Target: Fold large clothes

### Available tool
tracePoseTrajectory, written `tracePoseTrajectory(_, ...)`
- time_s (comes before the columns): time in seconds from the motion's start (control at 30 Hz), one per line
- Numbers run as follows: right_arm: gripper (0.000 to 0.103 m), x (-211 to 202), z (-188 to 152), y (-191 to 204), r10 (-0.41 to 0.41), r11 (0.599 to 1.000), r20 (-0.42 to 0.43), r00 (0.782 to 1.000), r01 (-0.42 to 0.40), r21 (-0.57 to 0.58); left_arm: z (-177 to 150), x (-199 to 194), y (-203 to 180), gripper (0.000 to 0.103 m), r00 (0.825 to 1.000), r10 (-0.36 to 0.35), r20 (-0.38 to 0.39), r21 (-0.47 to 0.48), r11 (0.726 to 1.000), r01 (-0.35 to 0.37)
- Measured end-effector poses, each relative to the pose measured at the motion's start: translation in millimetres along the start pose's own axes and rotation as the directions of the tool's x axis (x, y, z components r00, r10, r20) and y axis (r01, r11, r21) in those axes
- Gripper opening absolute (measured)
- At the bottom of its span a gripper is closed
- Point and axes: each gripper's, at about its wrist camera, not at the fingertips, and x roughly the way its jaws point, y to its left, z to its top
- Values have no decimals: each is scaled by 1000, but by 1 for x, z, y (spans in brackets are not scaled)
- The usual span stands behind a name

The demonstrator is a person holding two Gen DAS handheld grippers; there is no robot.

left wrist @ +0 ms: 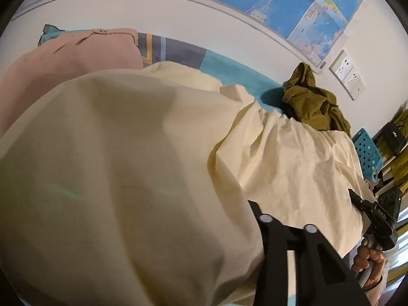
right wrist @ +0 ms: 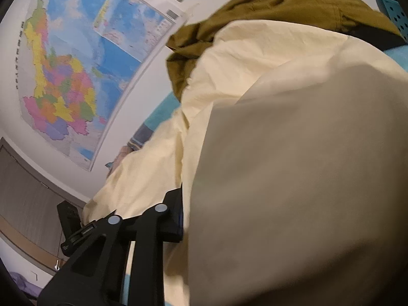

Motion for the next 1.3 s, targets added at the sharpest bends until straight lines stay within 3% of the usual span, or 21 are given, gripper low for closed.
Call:
tracePoseTrajectory(0.1,18,-20,-1,11,47,999,-6,999,-47,2,0,-15,0,29,999,-38,3,0,999,38)
tracePoseTrajectory(0.2,20,-41,-6,18,73,997,-8,997,-73,-5,-5,-35,3,30,993,-117,0,11,993,117)
tracePoseTrajectory(0.27,30,-40,-11,11,45,999,-48,998,-45,5,-9,-37,11,43,989,-144,-23,4,990,144)
tracePoseTrajectory(0.33,39,-29,-17,-3,6,999,-100,995,-2,36,-11,-25,20,47,989,-133,-60,-10,991,133)
tracePoseTrajectory(0.4,47,-21,-19,-10,-4,999,-114,993,10,53,-15,-10,26,59,988,-114,-100,-35,993,111)
tracePoseTrajectory(0.47,48,-14,-18,-12,0,999,-110,994,5,48,-15,-6,24,66,989,-127,-79,-8,992,126)
tracePoseTrajectory(0.53,50,-11,-16,-10,5,999,-108,994,-1,35,-13,-2,19,66,991,-115,-74,0,993,115)
tracePoseTrajectory(0.57,41,-9,-15,-7,-6,1000,-103,995,8,16,-12,-1,17,63,991,-114,-71,1,993,115)
tracePoseTrajectory(0.6,30,-9,-14,-2,-12,1000,-97,995,12,-5,-10,-1,14,51,992,-107,-68,8,994,108)
tracePoseTrajectory(0.67,21,-12,-11,6,-7,999,-84,996,4,-35,-5,-5,8,39,994,-92,-53,28,995,94)
tracePoseTrajectory(0.8,16,-29,3,37,28,994,-30,999,-31,-105,7,-27,-1,27,994,-104,-13,78,991,105)
tracePoseTrajectory(1.1,14,-38,40,139,143,942,17,990,-130,-310,59,-85,-14,23,988,-136,72,171,978,122)
tracePoseTrajectory(1.3,13,-3,67,206,237,889,-5,971,-219,-403,106,-143,15,23,974,-81,211,175,984,43)
